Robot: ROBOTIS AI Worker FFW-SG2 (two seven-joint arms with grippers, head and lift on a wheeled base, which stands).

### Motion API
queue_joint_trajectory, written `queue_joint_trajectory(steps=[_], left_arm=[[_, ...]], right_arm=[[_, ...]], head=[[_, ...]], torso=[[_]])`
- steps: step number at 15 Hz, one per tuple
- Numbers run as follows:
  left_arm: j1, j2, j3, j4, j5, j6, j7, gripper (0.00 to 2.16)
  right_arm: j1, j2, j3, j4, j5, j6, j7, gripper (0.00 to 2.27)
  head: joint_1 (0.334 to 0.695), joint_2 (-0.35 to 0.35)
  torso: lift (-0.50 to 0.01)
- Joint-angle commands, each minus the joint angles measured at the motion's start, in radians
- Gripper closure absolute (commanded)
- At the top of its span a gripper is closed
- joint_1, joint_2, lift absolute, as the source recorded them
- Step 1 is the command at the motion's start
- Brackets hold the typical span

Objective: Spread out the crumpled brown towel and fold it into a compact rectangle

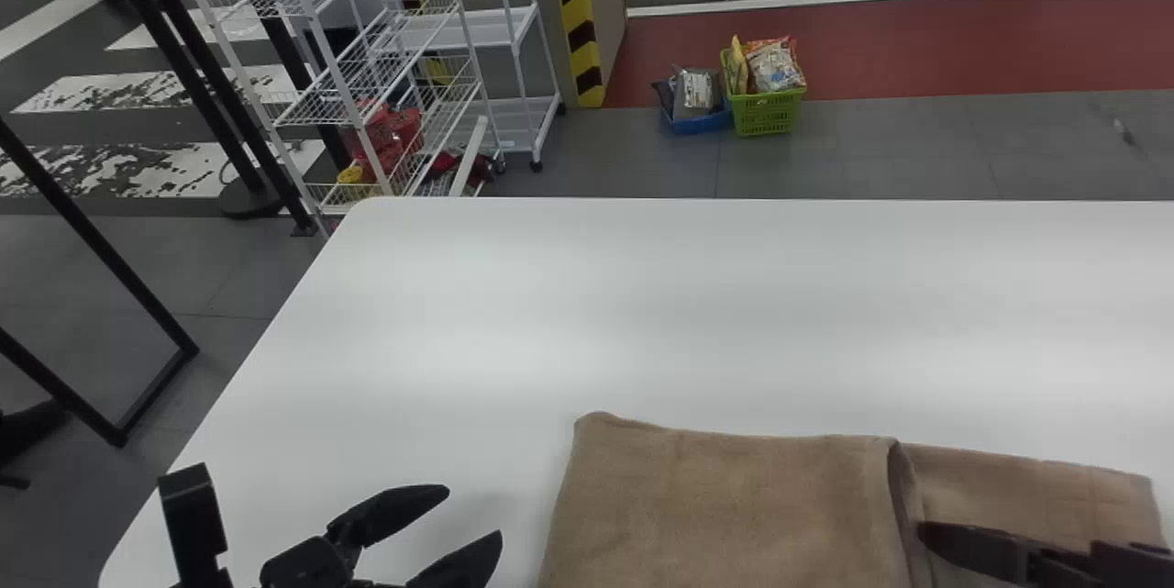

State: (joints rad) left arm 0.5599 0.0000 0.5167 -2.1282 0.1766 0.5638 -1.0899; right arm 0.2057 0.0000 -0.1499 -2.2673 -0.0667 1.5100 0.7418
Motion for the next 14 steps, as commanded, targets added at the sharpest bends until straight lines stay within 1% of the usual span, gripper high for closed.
queue_joint_trajectory(steps=[1, 2, 4, 8, 10, 14], left_arm=[[0.000, -0.003, -0.001, 0.001, 0.000, 0.000, -0.001, 0.07], [0.000, -0.003, -0.001, 0.001, -0.002, 0.000, -0.001, 0.07], [0.000, -0.003, -0.001, 0.001, -0.002, 0.000, -0.004, 0.07], [-0.002, -0.003, 0.000, 0.001, -0.003, 0.000, -0.007, 0.07], [0.000, -0.003, 0.003, -0.003, -0.003, 0.000, -0.012, 0.07], [-0.002, -0.003, 0.008, 0.001, -0.002, 0.000, -0.018, 0.07]], right_arm=[[-0.012, 0.001, 0.012, 0.009, 0.044, 0.057, 0.007, 0.54], [-0.012, 0.001, 0.019, 0.009, 0.057, 0.060, 0.008, 0.40], [-0.014, 0.001, 0.019, 0.017, 0.057, 0.057, 0.005, 0.30], [-0.017, 0.001, 0.036, 0.017, 0.042, 0.045, 0.002, 0.30], [-0.017, 0.001, 0.042, 0.015, 0.033, 0.030, 0.001, 0.30], [-0.046, 0.001, 0.082, 0.020, 0.053, 0.030, -0.013, 0.30]], head=[[0.695, 0.232], [0.695, 0.230], [0.695, 0.228], [0.695, 0.229], [0.695, 0.241], [0.695, 0.252]], torso=[[-0.127], [-0.127], [-0.127], [-0.127], [-0.127], [-0.127]])
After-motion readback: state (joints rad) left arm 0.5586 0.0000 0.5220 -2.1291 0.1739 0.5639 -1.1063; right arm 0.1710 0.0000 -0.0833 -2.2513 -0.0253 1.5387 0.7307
